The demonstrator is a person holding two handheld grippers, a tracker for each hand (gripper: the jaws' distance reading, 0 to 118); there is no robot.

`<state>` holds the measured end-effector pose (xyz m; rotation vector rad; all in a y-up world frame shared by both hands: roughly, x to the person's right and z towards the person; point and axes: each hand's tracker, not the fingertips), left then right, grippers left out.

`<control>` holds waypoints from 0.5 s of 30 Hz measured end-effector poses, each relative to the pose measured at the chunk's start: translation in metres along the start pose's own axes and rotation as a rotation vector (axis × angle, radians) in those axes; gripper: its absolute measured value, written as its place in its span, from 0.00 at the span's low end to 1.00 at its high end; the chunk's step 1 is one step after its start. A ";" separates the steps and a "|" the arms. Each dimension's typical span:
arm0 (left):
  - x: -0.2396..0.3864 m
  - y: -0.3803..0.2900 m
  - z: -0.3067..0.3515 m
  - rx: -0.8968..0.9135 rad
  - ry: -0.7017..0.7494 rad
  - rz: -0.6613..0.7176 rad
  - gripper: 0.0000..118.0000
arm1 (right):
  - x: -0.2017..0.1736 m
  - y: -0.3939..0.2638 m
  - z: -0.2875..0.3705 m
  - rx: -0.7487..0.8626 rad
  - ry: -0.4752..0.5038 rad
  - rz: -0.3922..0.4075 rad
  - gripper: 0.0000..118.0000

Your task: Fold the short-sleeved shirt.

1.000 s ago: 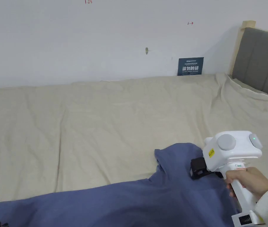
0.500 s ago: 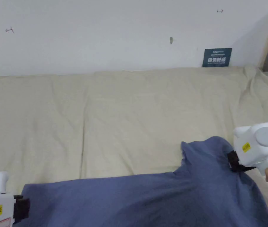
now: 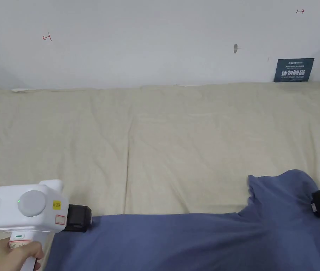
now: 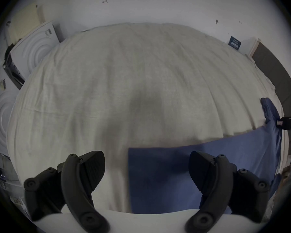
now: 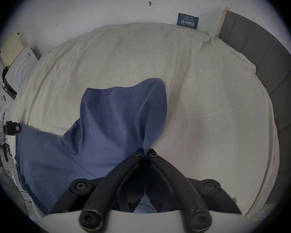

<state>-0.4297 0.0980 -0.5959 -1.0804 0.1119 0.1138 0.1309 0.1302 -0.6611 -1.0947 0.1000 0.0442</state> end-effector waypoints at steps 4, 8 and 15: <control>0.014 -0.003 -0.022 -0.044 0.042 -0.044 0.79 | 0.005 0.004 -0.006 -0.008 0.001 -0.003 0.00; 0.024 -0.006 -0.006 0.011 0.061 -0.060 0.52 | 0.003 0.005 -0.003 -0.005 -0.007 0.011 0.00; 0.009 -0.006 0.023 0.039 0.024 -0.030 0.05 | 0.000 -0.003 0.035 0.040 0.033 -0.009 0.00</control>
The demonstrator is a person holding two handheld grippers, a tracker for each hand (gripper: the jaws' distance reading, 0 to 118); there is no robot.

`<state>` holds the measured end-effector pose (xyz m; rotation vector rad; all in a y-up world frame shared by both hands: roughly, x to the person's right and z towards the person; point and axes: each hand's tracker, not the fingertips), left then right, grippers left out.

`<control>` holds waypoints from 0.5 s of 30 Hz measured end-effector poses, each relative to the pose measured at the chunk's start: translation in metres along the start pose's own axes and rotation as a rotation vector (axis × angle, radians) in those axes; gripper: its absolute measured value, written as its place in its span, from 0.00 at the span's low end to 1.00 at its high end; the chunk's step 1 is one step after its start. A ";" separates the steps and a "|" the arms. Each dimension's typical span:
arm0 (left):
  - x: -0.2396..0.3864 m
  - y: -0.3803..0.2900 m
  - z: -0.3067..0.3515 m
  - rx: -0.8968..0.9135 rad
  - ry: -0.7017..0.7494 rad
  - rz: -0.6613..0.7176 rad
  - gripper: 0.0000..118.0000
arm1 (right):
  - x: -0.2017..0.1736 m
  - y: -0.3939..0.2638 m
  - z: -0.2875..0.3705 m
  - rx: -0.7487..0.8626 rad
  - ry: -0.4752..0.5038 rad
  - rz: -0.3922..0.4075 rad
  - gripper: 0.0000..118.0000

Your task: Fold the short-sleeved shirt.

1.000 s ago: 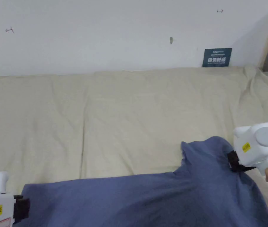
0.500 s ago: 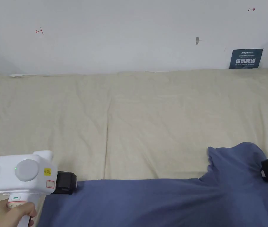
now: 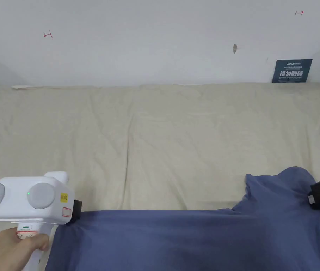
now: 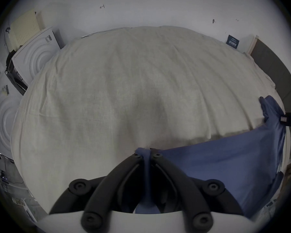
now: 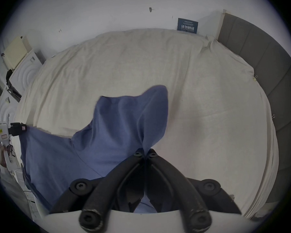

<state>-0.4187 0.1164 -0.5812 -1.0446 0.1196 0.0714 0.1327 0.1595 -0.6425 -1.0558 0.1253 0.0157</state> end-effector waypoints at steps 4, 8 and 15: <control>-0.002 -0.004 0.040 0.069 -0.035 -0.014 0.04 | -0.002 -0.009 0.037 0.043 0.017 0.020 0.00; -0.006 -0.016 0.088 0.138 -0.034 -0.011 0.04 | -0.002 -0.031 0.084 0.101 0.024 0.031 0.00; -0.004 -0.084 0.157 0.203 -0.041 -0.037 0.04 | 0.014 -0.104 0.145 0.148 0.043 0.042 0.00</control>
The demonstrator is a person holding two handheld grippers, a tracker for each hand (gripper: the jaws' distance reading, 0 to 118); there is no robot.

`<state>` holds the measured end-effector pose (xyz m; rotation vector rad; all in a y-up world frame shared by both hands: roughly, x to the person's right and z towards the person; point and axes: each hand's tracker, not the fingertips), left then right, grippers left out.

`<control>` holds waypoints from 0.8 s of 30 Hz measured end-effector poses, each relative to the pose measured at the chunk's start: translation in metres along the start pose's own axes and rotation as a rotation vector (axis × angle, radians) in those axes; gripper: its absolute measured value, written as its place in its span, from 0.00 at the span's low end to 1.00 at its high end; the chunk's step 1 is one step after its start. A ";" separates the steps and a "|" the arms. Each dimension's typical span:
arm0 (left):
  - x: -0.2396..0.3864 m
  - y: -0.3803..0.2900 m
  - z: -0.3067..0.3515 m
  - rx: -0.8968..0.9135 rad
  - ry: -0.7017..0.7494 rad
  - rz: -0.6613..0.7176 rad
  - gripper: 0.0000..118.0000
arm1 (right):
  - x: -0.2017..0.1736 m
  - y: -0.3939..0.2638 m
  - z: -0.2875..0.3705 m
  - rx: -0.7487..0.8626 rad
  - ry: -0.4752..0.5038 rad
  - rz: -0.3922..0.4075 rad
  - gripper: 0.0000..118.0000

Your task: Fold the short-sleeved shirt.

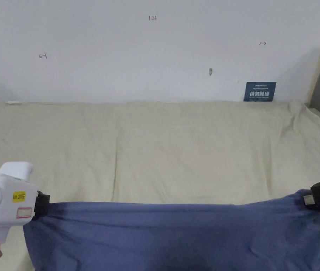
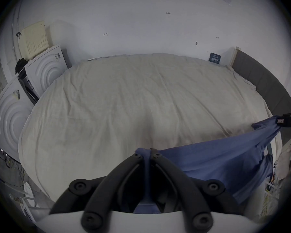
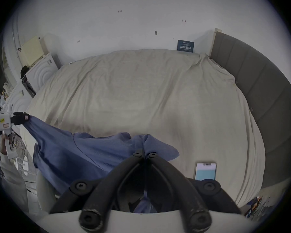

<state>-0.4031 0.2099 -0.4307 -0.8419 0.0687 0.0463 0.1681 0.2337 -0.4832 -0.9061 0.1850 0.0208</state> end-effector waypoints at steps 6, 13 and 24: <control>-0.002 -0.073 0.035 -0.020 -0.007 0.015 0.04 | -0.005 -0.089 0.029 -0.047 0.022 0.008 0.00; -0.011 -0.143 -0.001 -0.166 -0.016 0.041 0.04 | -0.005 -0.171 -0.007 -0.194 0.014 -0.067 0.00; -0.049 -0.158 0.019 -0.146 -0.091 0.177 0.97 | -0.037 -0.162 0.025 -0.064 -0.038 0.049 0.60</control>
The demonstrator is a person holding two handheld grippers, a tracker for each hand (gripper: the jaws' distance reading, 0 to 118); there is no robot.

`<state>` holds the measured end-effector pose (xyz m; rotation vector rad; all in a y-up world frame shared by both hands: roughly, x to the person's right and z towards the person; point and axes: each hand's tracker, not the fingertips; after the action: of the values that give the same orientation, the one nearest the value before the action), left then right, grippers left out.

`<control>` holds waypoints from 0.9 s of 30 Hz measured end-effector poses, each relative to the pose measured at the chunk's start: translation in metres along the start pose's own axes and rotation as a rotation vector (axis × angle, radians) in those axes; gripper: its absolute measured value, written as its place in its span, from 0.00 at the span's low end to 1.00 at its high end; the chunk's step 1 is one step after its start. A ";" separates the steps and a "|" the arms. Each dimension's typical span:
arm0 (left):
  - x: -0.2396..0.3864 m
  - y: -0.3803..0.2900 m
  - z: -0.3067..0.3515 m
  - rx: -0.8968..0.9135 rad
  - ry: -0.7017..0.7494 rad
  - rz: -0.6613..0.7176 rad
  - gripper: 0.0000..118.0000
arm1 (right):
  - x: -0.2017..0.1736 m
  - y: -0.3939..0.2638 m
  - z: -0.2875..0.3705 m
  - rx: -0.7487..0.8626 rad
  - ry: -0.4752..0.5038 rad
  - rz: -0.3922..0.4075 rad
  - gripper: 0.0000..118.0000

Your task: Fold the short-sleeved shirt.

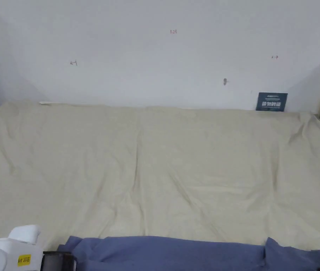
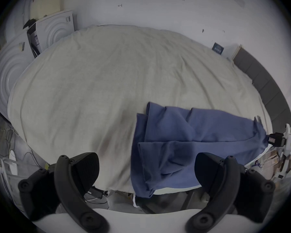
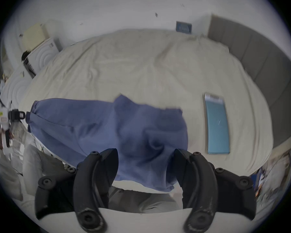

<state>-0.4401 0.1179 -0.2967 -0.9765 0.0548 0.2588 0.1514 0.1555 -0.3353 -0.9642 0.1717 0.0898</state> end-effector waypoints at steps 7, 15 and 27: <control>-0.004 0.003 0.052 0.130 -0.037 0.001 0.41 | -0.061 0.033 0.048 0.181 0.145 0.077 0.52; -0.007 -0.012 0.037 0.117 -0.068 0.067 0.00 | -0.149 0.038 0.012 0.206 0.326 0.057 0.00; -0.054 -0.014 0.005 0.104 -0.255 0.223 0.88 | -0.229 0.021 -0.046 0.053 0.445 0.087 0.00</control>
<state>-0.4894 0.1044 -0.2737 -0.8279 -0.0561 0.5780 -0.0812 0.1298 -0.3351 -0.9134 0.6232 -0.0508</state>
